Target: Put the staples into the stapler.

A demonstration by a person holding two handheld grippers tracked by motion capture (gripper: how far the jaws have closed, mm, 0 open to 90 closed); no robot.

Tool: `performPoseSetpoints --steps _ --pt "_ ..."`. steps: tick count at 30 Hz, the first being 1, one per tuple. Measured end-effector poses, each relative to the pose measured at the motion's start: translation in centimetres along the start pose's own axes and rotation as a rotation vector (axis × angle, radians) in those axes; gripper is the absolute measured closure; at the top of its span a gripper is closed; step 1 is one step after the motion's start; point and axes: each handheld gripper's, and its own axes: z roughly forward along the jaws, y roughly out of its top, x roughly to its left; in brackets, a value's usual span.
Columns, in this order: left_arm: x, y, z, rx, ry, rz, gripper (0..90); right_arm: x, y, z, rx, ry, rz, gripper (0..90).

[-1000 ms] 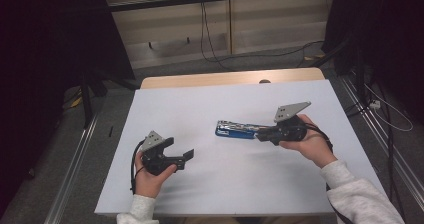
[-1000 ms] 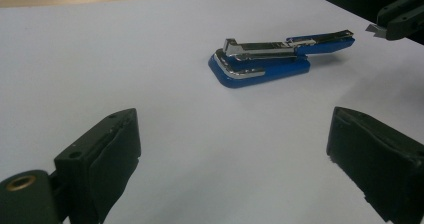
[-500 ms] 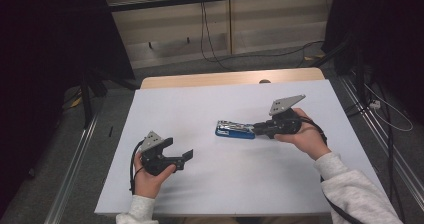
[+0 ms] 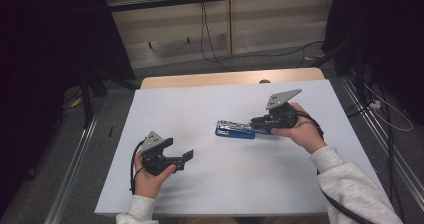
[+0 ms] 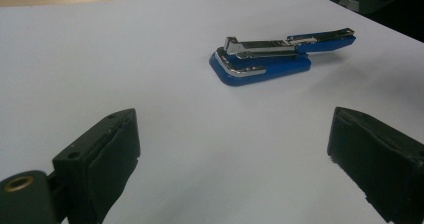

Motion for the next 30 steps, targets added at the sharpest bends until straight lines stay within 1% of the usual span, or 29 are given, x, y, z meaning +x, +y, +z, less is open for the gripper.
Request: performPoseSetpoints --steps 6,15,22,26,30 --pt "0.0 0.0 0.0 0.001 0.000 0.000 6.7 -0.3 0.1 0.4 0.004 -0.001 0.000 79.2" --pt "0.0 0.0 0.1 0.004 -0.005 0.000 6.7 -0.7 0.3 0.9 -0.014 0.002 0.012 79.2" --pt "0.0 0.0 0.2 0.005 -0.006 0.002 6.7 -0.9 0.7 1.4 -0.015 0.008 0.006 79.2" --pt "0.1 0.0 0.1 0.003 -0.005 -0.004 6.7 -1.1 1.0 1.8 -0.013 0.014 -0.001 79.2" --pt "0.0 0.0 0.2 0.006 -0.007 0.000 6.6 -1.2 1.3 2.2 -0.016 0.022 -0.006 79.2"
